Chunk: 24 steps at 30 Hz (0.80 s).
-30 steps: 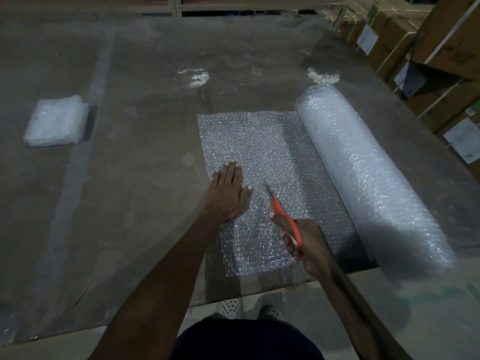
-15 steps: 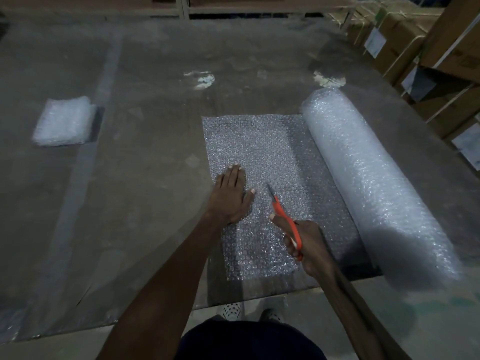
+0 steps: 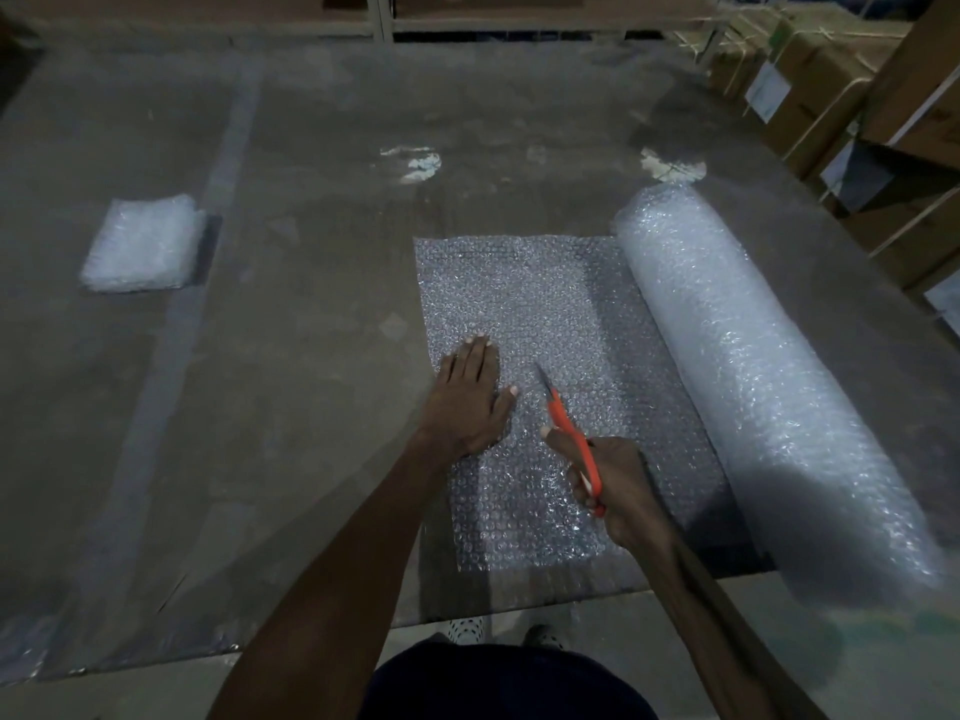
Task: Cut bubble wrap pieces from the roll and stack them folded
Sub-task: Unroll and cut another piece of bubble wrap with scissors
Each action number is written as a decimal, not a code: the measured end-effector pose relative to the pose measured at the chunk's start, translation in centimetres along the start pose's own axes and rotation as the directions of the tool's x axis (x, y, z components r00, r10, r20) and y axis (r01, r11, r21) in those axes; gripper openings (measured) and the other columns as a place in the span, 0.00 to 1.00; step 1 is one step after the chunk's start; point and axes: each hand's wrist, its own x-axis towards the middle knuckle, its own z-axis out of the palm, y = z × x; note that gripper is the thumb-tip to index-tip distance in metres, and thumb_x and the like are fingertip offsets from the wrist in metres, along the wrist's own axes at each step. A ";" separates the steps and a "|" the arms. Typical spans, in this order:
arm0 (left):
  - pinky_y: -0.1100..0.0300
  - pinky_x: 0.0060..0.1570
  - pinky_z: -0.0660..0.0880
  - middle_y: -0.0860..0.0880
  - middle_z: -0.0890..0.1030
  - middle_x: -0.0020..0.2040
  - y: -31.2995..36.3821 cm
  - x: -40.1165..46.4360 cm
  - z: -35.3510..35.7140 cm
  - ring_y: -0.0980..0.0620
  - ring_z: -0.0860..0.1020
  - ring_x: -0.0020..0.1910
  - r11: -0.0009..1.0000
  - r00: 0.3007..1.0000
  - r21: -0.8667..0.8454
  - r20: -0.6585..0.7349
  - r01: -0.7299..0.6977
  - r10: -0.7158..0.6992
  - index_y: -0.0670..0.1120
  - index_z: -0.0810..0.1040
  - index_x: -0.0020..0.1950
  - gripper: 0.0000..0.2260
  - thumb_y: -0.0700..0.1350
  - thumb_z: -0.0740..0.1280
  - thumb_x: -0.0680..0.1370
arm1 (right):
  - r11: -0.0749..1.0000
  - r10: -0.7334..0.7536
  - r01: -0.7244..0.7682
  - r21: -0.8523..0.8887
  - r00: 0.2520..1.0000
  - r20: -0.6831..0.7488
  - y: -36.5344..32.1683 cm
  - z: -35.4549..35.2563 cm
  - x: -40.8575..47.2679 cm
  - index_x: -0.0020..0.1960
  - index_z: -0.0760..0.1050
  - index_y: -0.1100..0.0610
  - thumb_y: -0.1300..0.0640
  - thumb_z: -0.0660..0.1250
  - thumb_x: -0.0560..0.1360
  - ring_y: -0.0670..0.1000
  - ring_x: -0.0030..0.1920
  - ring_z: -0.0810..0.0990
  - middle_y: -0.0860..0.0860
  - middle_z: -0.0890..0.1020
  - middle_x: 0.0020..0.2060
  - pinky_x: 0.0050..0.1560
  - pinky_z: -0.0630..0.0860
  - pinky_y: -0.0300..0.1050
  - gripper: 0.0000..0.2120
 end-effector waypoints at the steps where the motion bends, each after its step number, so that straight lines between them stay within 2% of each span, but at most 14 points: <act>1: 0.50 0.77 0.38 0.40 0.49 0.82 0.0 0.0 0.0 0.44 0.46 0.81 1.000 1.000 0.000 0.000 0.000 0.000 0.40 0.49 0.81 0.36 0.62 0.39 0.81 | 1.000 -0.002 0.002 0.002 1.000 0.001 0.1 0.0 0.1 0.40 0.78 0.64 0.53 0.80 0.70 0.48 0.19 0.67 0.56 0.73 0.23 0.22 0.61 0.36 0.16; 4: 0.50 0.76 0.39 0.40 0.51 0.81 0.1 0.0 0.0 0.43 0.48 0.81 1.000 1.000 0.002 -0.023 -0.013 0.013 0.39 0.51 0.81 0.39 0.64 0.36 0.78 | 1.000 0.013 -0.013 0.017 1.000 0.010 0.1 0.1 0.4 0.39 0.78 0.64 0.50 0.80 0.70 0.49 0.20 0.67 0.55 0.73 0.24 0.22 0.63 0.36 0.18; 8: 0.52 0.76 0.38 0.40 0.51 0.82 0.1 0.0 0.0 0.43 0.48 0.81 1.000 0.999 -0.003 -0.034 -0.014 0.013 0.40 0.51 0.81 0.39 0.64 0.36 0.78 | 1.000 0.013 -0.013 0.014 1.000 0.020 -0.3 0.4 0.9 0.34 0.77 0.60 0.48 0.80 0.70 0.49 0.21 0.67 0.55 0.74 0.25 0.23 0.62 0.37 0.19; 15: 0.51 0.76 0.37 0.41 0.49 0.82 0.0 -0.1 0.0 0.44 0.46 0.81 1.000 1.000 -0.002 -0.025 -0.014 0.014 0.40 0.49 0.81 0.38 0.63 0.37 0.78 | 0.999 -0.009 0.010 -0.036 1.000 0.020 -0.6 0.3 1.6 0.43 0.80 0.65 0.50 0.80 0.71 0.48 0.20 0.67 0.55 0.74 0.25 0.22 0.63 0.36 0.19; 18: 0.51 0.76 0.38 0.40 0.50 0.82 0.0 -0.1 0.0 0.43 0.46 0.81 1.000 0.999 -0.011 -0.029 -0.023 0.023 0.40 0.50 0.81 0.36 0.63 0.40 0.81 | 0.999 -0.005 0.006 -0.034 1.000 0.028 -0.4 0.3 1.6 0.38 0.79 0.64 0.49 0.80 0.70 0.49 0.20 0.67 0.55 0.74 0.25 0.22 0.62 0.36 0.18; 20: 0.48 0.77 0.41 0.40 0.51 0.82 -0.3 0.0 -0.1 0.43 0.49 0.81 0.999 0.999 -0.012 -0.019 -0.030 0.030 0.40 0.51 0.81 0.34 0.62 0.42 0.82 | 1.000 -0.001 0.002 -0.030 0.999 0.036 -0.6 0.3 1.6 0.35 0.77 0.60 0.48 0.79 0.70 0.49 0.20 0.67 0.54 0.74 0.24 0.23 0.62 0.37 0.18; 22: 0.45 0.77 0.51 0.39 0.59 0.79 -0.6 0.3 -0.7 0.41 0.57 0.78 0.999 0.998 0.013 -0.038 -0.049 0.049 0.40 0.56 0.80 0.34 0.61 0.42 0.82 | 1.000 0.007 -0.006 -0.030 0.999 0.036 -0.8 0.4 1.7 0.34 0.78 0.59 0.46 0.79 0.70 0.49 0.21 0.67 0.53 0.74 0.24 0.23 0.63 0.37 0.19; 24: 0.44 0.71 0.60 0.39 0.68 0.72 -0.8 1.2 -1.5 0.40 0.66 0.70 0.997 0.995 0.025 -0.068 -0.072 0.074 0.39 0.63 0.76 0.33 0.60 0.43 0.81 | 1.000 0.009 -0.008 -0.023 0.999 0.038 -1.2 0.6 1.9 0.34 0.77 0.59 0.46 0.79 0.70 0.49 0.21 0.67 0.54 0.74 0.25 0.23 0.63 0.36 0.19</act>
